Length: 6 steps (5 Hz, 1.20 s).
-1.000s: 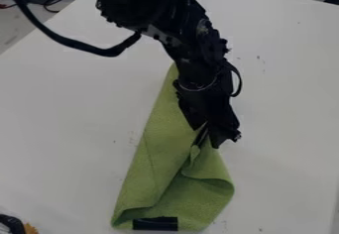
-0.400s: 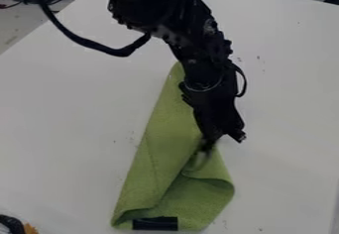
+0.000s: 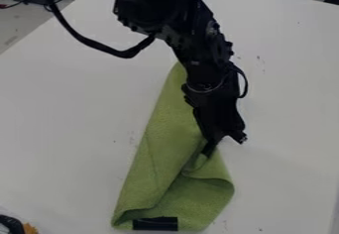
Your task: Unfold the cloth from left to right
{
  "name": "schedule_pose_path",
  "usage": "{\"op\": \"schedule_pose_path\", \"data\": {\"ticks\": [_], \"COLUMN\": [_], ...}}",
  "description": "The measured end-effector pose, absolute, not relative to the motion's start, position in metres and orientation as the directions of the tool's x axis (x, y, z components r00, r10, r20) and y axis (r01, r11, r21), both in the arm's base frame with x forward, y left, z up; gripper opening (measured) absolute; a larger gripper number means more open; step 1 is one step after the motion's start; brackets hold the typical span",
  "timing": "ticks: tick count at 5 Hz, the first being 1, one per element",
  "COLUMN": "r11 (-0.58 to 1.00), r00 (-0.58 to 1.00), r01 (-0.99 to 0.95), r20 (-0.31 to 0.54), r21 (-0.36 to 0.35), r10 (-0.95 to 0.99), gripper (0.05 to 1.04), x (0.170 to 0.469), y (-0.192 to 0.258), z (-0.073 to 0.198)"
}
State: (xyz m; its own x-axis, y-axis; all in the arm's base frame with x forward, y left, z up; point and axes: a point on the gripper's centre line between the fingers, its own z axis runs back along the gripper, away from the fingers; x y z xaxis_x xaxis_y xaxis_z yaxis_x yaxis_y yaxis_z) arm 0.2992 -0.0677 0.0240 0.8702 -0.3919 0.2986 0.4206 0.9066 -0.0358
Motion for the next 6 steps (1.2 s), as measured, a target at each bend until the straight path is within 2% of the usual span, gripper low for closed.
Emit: {"op": "schedule_pose_path", "data": {"ticks": [1, 2, 3, 4, 6], "r11": [0.904, 0.907, 0.906, 0.906, 0.901], "r00": [0.867, 0.871, 0.871, 0.871, 0.866], "r01": [0.427, 0.421, 0.422, 0.421, 0.434], "r20": [0.296, 0.294, 0.294, 0.301, 0.287], "r21": [-0.027, -0.03, -0.038, -0.046, -0.02], "r10": [-0.401, -0.394, -0.393, -0.389, -0.41], "gripper": [0.474, 0.78, 0.979, 0.955, 0.991], "x": [0.301, 0.301, 0.301, 0.302, 0.305], "y": [-0.067, -0.067, -0.068, -0.07, -0.082], "z": [0.026, 0.026, 0.026, 0.027, 0.033]}}
